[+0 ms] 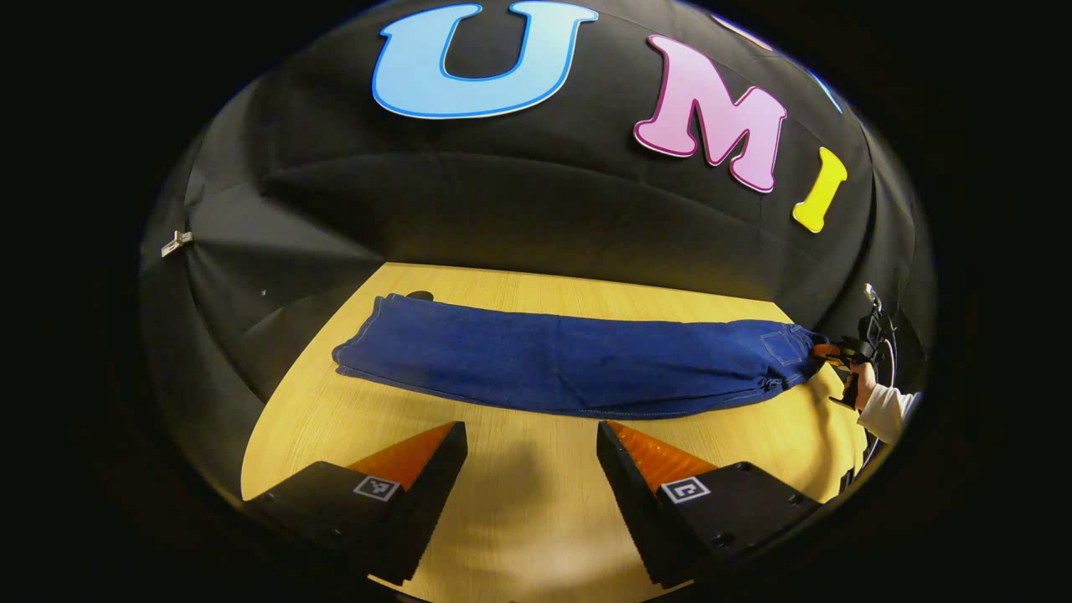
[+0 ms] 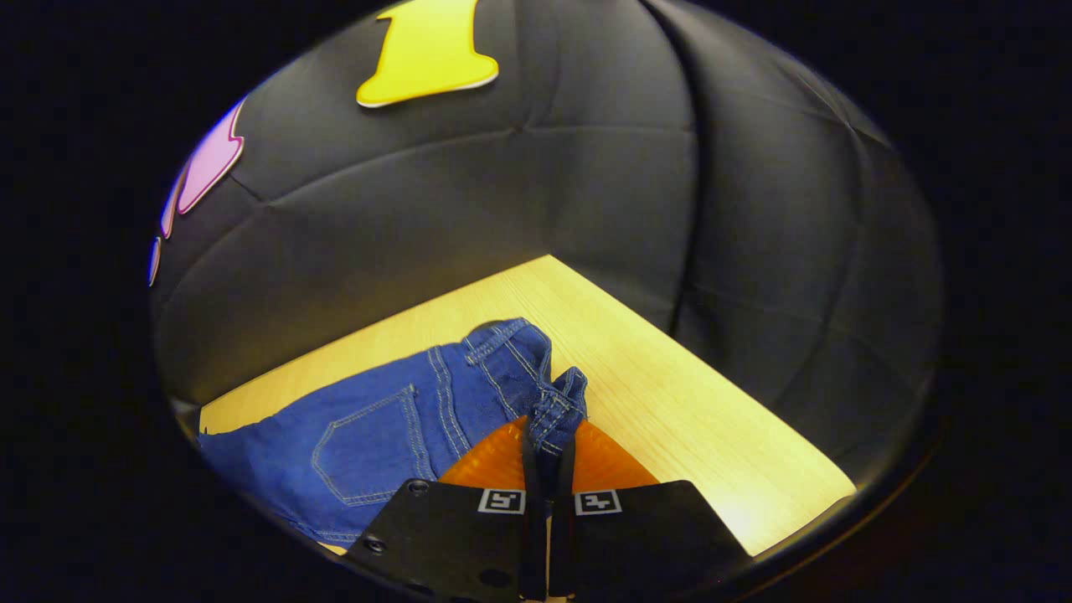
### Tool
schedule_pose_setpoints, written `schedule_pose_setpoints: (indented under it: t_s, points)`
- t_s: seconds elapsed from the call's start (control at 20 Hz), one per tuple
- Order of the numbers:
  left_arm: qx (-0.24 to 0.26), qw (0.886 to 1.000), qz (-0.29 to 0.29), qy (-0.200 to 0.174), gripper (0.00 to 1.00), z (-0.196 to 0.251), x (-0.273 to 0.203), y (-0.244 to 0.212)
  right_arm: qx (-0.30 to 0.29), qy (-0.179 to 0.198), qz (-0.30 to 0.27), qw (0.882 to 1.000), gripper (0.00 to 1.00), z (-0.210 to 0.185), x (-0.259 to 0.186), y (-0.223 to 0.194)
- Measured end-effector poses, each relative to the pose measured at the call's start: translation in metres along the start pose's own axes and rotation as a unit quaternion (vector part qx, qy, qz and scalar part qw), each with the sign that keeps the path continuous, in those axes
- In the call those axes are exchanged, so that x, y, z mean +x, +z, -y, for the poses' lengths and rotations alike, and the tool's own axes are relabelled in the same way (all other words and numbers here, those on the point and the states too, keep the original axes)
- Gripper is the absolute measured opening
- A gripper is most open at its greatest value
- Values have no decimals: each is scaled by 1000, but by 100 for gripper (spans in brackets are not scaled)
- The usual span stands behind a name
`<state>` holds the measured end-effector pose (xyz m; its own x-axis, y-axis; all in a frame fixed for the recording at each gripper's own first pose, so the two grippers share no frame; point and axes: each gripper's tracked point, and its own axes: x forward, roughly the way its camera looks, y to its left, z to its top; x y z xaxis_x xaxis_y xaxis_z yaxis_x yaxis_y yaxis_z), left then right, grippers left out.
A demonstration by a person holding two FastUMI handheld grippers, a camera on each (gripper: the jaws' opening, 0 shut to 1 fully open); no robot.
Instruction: Grasp the waist and the cuffs of the jeans and fold them to make the two legs overlap; first hold the waist and fold one-third of the jeans toward the cuffs, then hold the cuffs and fold the remaining one-third in the same direction to finish folding.
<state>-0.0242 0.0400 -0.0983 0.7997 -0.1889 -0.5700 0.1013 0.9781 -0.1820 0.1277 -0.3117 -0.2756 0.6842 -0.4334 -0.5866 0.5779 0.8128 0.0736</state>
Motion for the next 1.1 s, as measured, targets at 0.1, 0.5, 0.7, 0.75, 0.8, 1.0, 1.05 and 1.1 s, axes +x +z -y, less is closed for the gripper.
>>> schedule_pose_setpoints:
  t_s: [0.1,0.5,0.7,0.75,0.8,1.0,1.05,1.1]
  points:
    - [2,1000,9,6,97,-3,-2,4,-19,22,26,999,6,-23,-15,21]
    - [38,999,16,31,97,-16,-8,-7,-111,158,123,973,6,-164,-116,104]
    - [62,996,37,55,97,-21,1,-5,-130,232,151,952,6,-241,-161,116]
    - [59,996,46,58,97,-21,4,-3,-136,250,149,947,6,-264,-170,108]
    - [51,996,51,60,97,-22,10,-3,-147,265,147,942,6,-286,-175,96]
    - [-9,996,67,63,96,-39,24,-5,-189,309,106,926,6,-348,-178,26]
    - [-22,995,71,65,96,-48,26,-3,-190,315,91,925,6,-358,-176,4]
    - [-32,994,75,71,96,-61,28,-4,-191,318,77,925,6,-367,-171,-14]
